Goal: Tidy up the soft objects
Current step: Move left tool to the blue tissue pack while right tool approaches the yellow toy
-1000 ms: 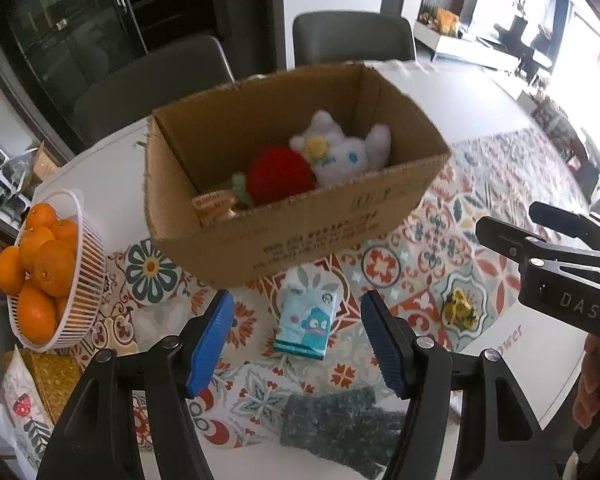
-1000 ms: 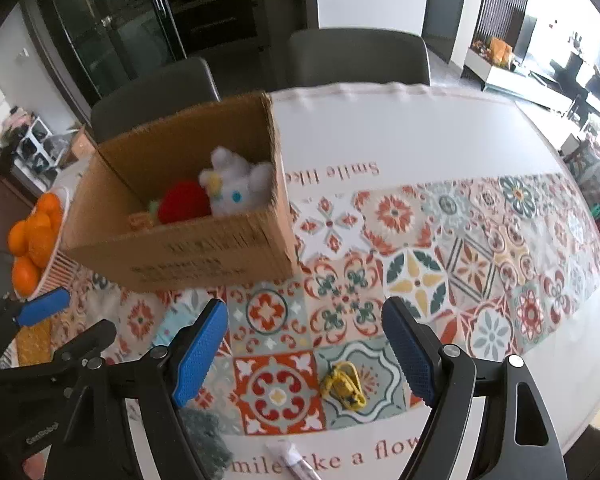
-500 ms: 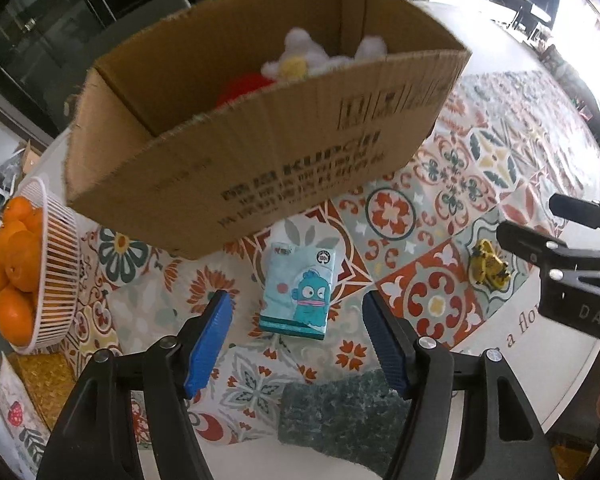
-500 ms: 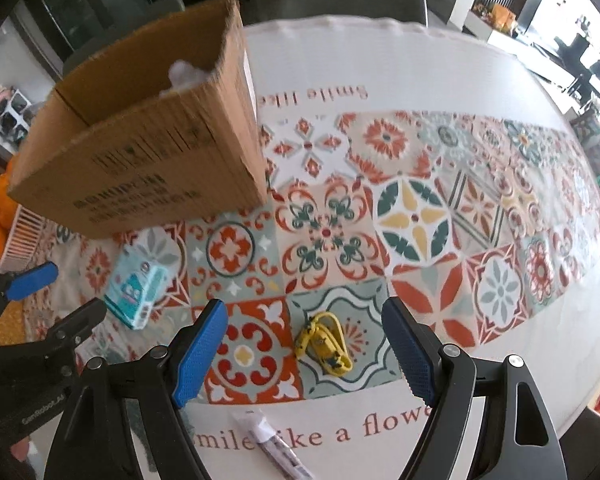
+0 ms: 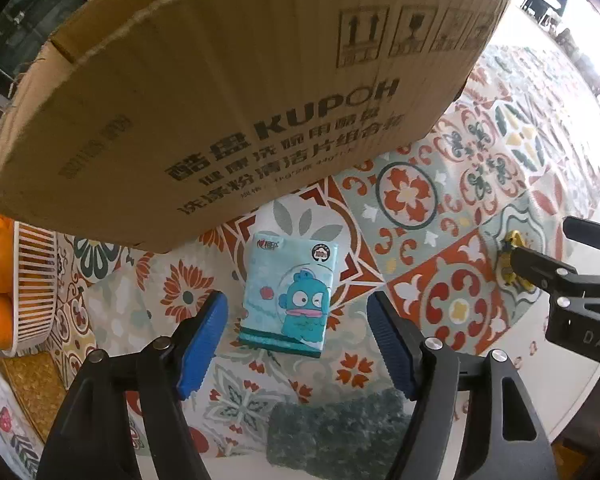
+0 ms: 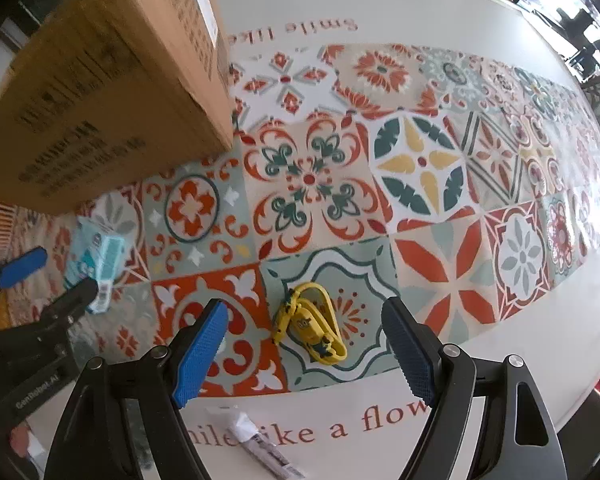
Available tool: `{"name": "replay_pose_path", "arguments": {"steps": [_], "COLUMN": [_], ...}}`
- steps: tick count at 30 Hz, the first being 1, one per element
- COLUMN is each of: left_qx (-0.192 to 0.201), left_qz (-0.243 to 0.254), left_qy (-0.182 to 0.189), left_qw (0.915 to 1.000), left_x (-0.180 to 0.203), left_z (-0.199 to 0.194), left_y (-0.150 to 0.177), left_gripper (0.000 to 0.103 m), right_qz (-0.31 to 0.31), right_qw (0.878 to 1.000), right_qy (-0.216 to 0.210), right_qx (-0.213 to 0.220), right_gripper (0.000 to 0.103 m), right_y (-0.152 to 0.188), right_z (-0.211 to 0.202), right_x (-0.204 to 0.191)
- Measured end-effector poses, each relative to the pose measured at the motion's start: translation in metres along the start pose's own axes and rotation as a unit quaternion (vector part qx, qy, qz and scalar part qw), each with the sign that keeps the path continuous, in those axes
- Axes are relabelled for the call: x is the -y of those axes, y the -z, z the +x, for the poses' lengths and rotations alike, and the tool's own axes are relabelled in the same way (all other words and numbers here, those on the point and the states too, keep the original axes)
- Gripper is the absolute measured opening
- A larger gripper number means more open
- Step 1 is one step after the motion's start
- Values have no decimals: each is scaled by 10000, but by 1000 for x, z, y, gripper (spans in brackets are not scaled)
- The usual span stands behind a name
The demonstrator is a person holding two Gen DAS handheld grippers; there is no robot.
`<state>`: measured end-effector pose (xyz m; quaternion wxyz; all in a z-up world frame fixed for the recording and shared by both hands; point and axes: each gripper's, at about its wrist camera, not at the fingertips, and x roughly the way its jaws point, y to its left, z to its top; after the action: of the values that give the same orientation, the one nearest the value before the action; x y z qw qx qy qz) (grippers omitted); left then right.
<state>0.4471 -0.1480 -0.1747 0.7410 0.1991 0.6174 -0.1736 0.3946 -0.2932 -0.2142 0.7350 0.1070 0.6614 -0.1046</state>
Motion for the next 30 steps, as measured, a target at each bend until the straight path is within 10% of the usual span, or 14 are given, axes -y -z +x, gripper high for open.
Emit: {"name": "replay_pose_path", "arguments": {"steps": [20,30], "left_qx": [-170,-220], "left_qz": [54,-123], "left_qy": [-313,-148], "left_qw": [9994,9996], "left_x": [-10,-20], "left_z": [49,73], "left_y": [-12,-5], "left_gripper": [72,57], "right_qz": [-64,-66], "right_qw": [9988,9992], "right_qy": [293,36], "right_qx": [-388,-397], "right_gripper": [77,45], "right_y": [9,16], "right_z": [50,57], "right_x": [3,-7]}}
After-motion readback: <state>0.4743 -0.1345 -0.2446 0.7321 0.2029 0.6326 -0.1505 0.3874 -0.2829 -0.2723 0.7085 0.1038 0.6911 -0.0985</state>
